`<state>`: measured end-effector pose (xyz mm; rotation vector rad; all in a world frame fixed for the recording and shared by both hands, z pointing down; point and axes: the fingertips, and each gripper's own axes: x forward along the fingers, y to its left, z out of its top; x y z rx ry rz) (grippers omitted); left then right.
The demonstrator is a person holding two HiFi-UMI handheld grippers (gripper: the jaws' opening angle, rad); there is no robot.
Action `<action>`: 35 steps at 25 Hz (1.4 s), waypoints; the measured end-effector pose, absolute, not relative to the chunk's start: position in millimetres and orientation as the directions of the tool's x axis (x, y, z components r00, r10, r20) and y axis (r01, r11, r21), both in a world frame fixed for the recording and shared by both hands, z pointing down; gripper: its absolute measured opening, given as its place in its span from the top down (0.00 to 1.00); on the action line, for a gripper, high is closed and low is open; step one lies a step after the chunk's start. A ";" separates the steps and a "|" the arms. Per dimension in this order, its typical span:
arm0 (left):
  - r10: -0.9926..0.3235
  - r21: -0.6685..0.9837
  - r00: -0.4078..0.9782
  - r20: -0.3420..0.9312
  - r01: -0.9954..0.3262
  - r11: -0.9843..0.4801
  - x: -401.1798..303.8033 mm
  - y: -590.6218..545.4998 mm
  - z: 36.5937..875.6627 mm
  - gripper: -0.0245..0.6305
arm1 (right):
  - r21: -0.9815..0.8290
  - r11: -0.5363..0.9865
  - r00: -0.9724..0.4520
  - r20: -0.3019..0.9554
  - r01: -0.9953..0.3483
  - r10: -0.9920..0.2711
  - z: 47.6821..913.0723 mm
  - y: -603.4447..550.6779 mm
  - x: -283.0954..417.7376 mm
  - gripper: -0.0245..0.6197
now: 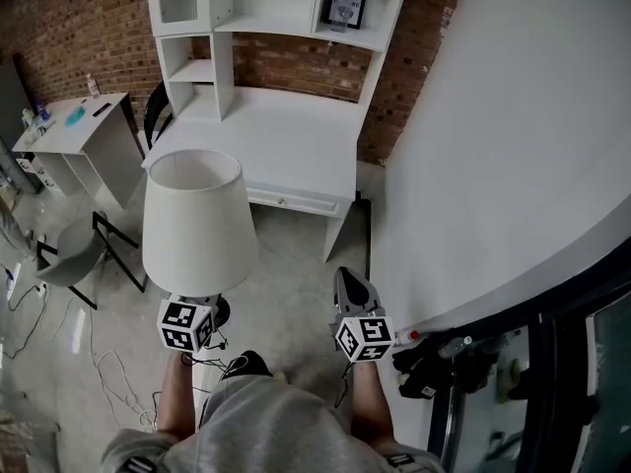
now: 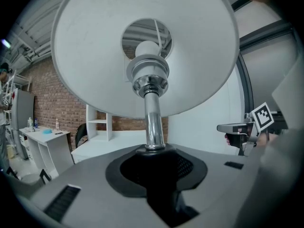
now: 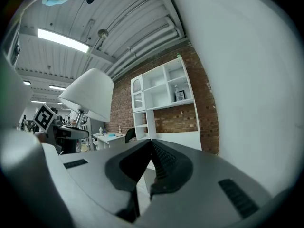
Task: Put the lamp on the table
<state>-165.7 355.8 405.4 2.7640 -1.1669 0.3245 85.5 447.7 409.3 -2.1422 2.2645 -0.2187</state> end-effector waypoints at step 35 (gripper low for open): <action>-0.609 0.040 0.748 0.264 -0.639 -0.768 -80.4 54.6 416.5 0.80 | -0.124 -0.062 0.047 0.126 -0.990 -0.991 410.0 182.7 155.2 0.93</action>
